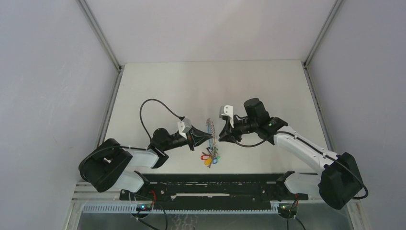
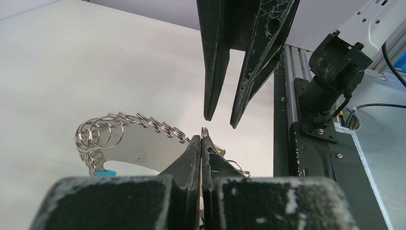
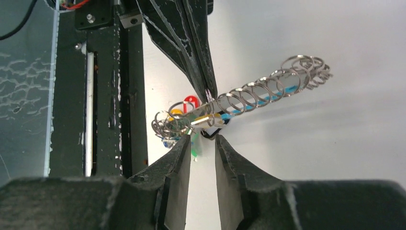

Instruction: Put the keys on the keyring

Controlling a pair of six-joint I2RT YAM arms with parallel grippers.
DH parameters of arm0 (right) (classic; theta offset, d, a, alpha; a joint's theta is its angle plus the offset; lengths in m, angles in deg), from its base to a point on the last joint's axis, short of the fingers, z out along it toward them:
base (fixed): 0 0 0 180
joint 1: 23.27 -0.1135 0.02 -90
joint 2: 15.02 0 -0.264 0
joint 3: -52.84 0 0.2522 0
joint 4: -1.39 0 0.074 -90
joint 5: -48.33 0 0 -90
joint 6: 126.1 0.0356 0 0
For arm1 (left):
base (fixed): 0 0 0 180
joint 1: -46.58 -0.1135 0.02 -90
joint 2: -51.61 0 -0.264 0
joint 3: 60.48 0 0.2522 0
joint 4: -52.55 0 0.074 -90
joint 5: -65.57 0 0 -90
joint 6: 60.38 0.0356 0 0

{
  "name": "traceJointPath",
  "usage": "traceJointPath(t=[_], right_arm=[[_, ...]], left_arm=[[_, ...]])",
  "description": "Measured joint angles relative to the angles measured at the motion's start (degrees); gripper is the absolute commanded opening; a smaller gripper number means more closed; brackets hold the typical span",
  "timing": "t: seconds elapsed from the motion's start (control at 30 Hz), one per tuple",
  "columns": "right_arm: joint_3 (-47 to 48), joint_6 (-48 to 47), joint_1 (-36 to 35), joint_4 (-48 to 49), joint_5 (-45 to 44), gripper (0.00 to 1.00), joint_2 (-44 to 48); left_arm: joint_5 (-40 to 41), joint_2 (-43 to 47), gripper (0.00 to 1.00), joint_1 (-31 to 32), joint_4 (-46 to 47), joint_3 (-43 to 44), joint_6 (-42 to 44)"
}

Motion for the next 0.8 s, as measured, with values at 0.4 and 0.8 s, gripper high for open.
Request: traceJointPath(t=[0.4,0.8], right_arm=[[-1.3,3.4,0.5,9.4,2.8,0.22,-3.2],[-1.3,3.7,0.5,10.9,5.5,0.00,-6.2]], left_arm=[[0.9,0.1,0.00,0.0,0.3,0.0,0.0],[1.0,0.3,0.00,0.0,1.0,-0.9,-0.1]])
